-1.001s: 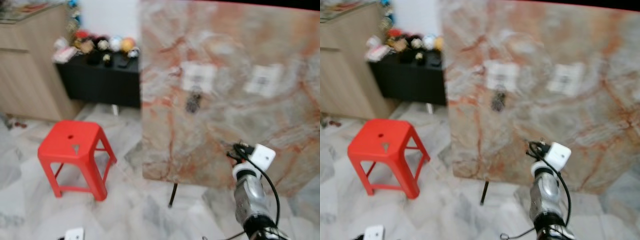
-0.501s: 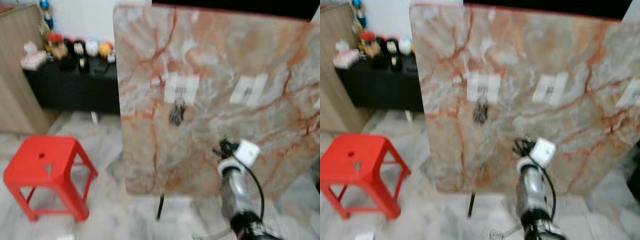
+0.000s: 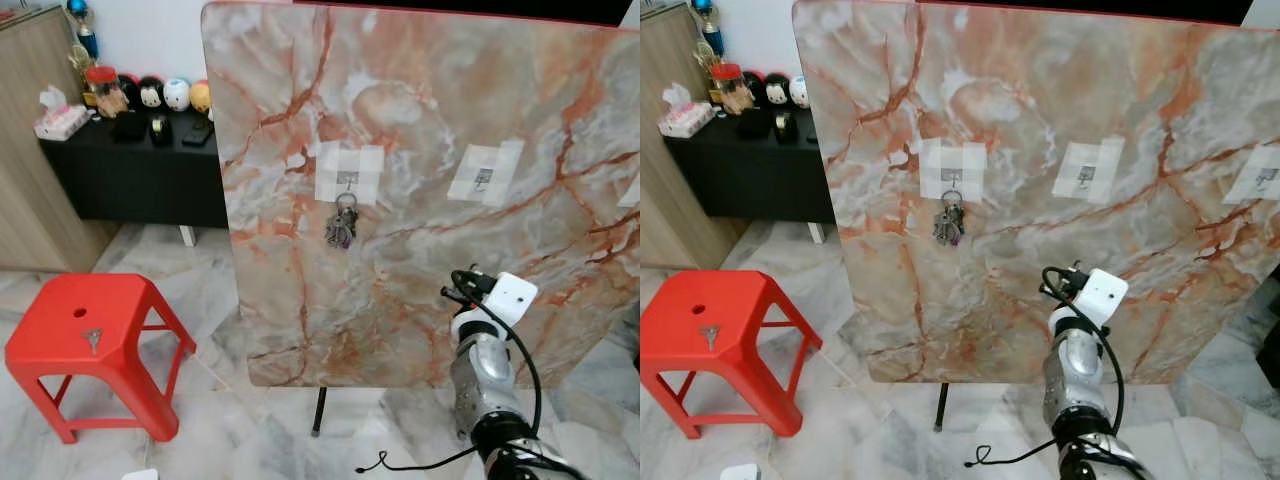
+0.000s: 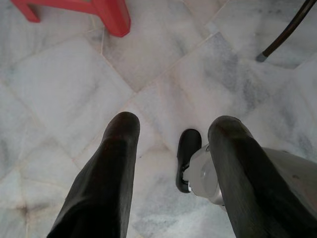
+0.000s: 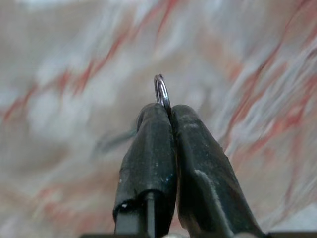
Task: Hang keys on a hook
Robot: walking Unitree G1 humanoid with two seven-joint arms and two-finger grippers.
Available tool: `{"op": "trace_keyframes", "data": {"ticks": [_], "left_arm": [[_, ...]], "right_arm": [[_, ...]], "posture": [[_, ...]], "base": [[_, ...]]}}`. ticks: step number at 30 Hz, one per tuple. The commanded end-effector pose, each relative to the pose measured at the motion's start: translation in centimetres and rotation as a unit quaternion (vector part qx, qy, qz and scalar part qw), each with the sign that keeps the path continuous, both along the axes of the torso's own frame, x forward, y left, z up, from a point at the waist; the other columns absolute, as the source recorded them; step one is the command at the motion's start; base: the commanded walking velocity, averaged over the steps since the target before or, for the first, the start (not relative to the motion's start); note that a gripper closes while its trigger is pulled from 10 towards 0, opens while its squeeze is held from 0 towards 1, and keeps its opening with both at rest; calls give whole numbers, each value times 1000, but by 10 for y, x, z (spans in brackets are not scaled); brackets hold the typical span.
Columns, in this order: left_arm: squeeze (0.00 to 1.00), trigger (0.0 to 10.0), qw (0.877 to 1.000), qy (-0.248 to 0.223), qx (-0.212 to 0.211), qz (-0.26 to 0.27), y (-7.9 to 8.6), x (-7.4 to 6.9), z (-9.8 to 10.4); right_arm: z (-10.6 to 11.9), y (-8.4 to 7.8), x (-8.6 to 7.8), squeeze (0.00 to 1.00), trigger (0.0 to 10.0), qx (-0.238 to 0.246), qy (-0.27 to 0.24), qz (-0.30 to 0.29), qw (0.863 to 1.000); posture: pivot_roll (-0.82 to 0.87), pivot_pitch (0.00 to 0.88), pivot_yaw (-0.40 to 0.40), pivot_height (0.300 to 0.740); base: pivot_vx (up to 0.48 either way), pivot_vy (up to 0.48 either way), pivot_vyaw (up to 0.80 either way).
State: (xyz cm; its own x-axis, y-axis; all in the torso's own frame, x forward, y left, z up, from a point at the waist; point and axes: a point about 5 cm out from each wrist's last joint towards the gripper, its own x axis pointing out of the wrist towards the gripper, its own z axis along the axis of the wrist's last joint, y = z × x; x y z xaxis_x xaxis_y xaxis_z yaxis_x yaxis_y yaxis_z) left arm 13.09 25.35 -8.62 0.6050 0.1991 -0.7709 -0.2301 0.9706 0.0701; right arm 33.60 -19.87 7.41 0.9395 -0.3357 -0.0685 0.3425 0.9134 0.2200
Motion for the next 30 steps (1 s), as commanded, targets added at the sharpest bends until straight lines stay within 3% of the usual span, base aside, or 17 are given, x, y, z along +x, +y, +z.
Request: {"op": "trace_keyframes", "data": {"ticks": [1,6,7,12,16,19,23,24,26,30], "left_arm": [[0,10000,1000,9,-3,-5,-1,-4,-2],[0,10000,1000,8,-3,-6,-1,-5,-2],[0,10000,1000,8,-4,-7,-2,-5,-2],[0,10000,1000,8,-5,-9,-4,-3,-2],[0,10000,1000,6,-5,-10,-7,2,-2],[0,10000,1000,6,-6,-12,-8,3,-2],[0,10000,1000,6,-7,-13,-9,3,-2],[0,10000,1000,6,-7,-13,-9,3,-2],[0,10000,1000,7,-7,-13,-9,2,-2],[0,10000,1000,9,-8,-16,-10,0,-3]], "right_arm": [[17,-6,8,0,10000,-18,-26,-23,999],[18,-5,9,0,10000,-3,-31,-24,999],[14,-4,7,0,10000,15,-28,-26,999],[-5,-1,-3,0,10000,15,9,-7,1000],[-51,-15,-36,0,10000,-10,119,-8,993],[-70,-23,-53,0,10000,-13,163,-11,986],[-111,-30,-97,0,10000,15,266,2,964],[-111,-30,-97,0,10000,15,266,2,964],[-125,-28,-115,0,10000,32,305,16,952],[-149,-33,-155,0,10000,55,387,-14,920]], "posture": [[200,0,-69,740],[198,0,-70,740],[198,0,-70,740],[191,0,-73,740],[188,0,-80,740],[188,0,-81,740],[181,0,-82,740],[181,0,-82,740],[179,0,-77,740],[181,0,-76,740]], "base": [[0,0,0],[0,0,0],[0,0,0],[0,0,0],[0,0,0],[0,0,0],[0,0,0],[0,0,0],[0,0,0],[0,0,0]]}}
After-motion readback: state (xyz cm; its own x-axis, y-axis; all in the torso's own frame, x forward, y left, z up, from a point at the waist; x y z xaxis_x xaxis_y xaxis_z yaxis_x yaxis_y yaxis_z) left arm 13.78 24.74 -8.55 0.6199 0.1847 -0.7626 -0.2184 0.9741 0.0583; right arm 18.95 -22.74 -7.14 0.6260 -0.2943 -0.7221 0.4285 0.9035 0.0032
